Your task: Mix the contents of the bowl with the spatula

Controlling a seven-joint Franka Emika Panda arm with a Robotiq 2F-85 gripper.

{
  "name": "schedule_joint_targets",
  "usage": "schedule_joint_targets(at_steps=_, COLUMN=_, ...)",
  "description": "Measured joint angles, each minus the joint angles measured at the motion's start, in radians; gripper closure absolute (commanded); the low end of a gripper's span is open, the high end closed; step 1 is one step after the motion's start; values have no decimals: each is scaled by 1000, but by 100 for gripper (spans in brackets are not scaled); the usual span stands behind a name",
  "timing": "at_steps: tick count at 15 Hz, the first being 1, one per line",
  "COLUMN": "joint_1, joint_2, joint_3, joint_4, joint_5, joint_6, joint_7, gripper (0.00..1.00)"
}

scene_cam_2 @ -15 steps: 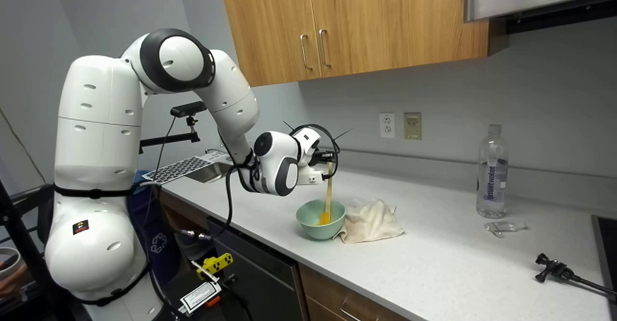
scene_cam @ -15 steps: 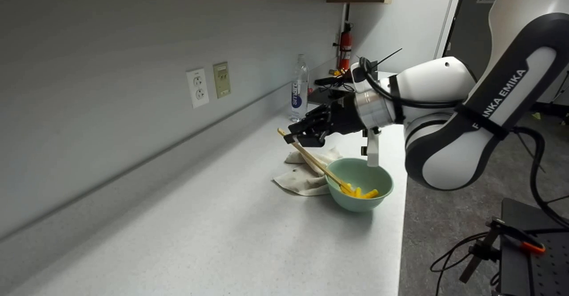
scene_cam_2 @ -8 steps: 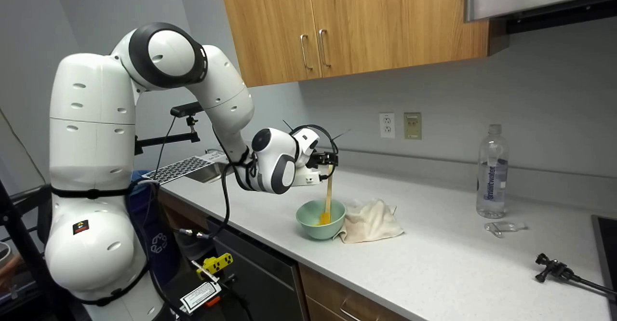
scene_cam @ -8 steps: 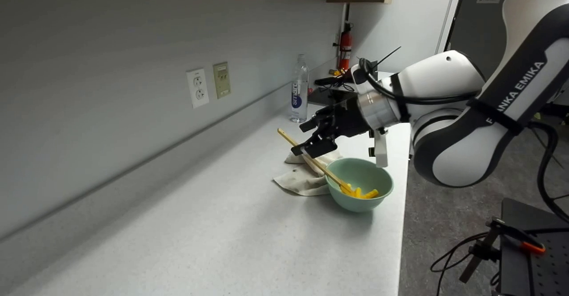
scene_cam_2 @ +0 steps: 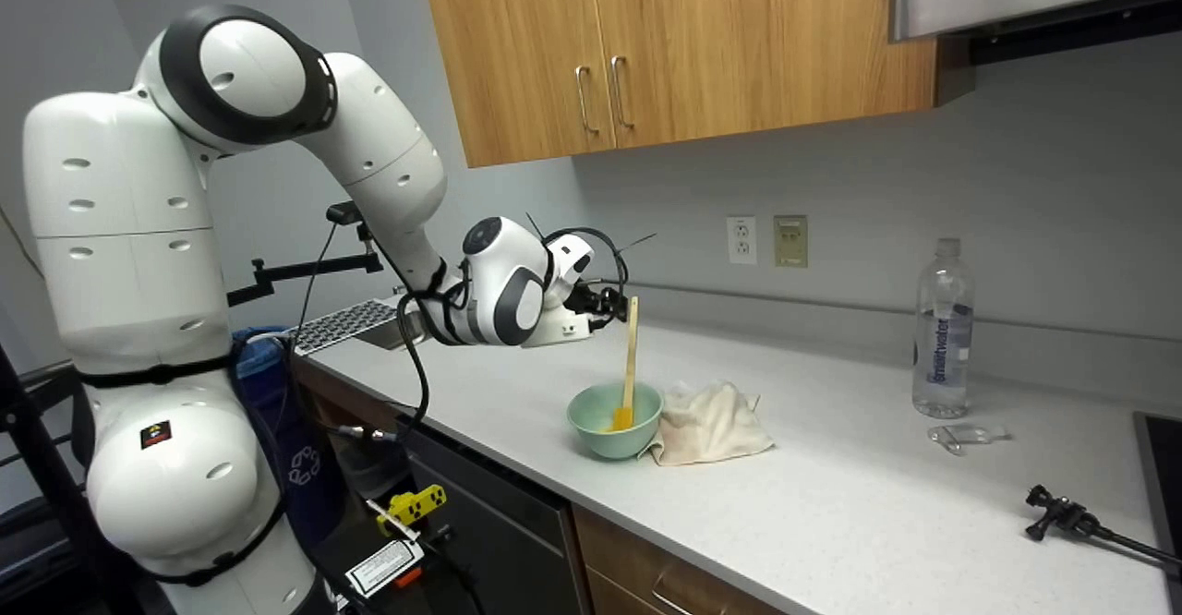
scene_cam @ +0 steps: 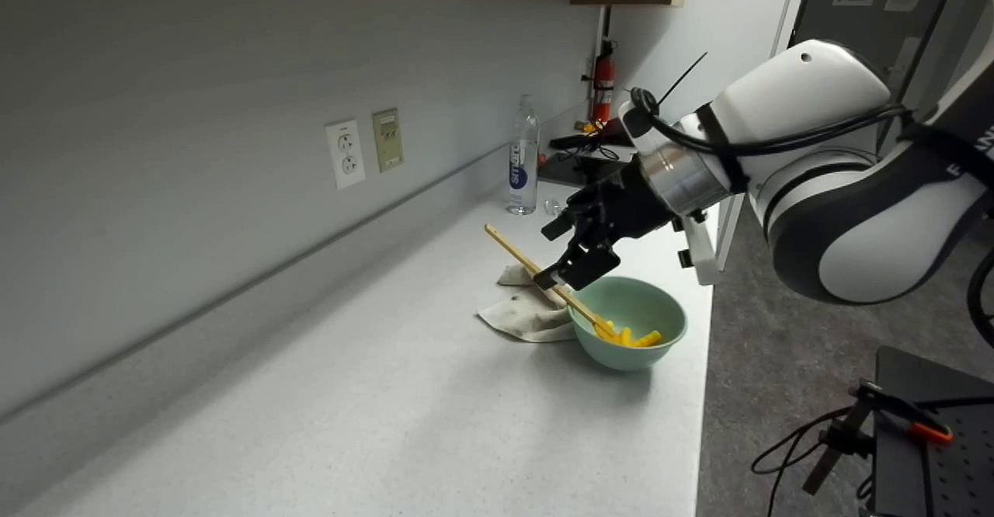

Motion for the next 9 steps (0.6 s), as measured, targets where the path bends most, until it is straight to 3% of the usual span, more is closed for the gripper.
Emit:
schedule_joint_targets(at_steps=5, joint_1=7, joint_2=-189, joint_3=74, joint_4=-44, joint_5=-22, joint_6=-276, joint_7=12, gripper=0)
schedule_joint_targets(at_steps=9, joint_1=48, joint_2=-352, joint_3=82, joint_4=-53, joint_5=-13, joint_6=-479, joint_7=2, gripper=0)
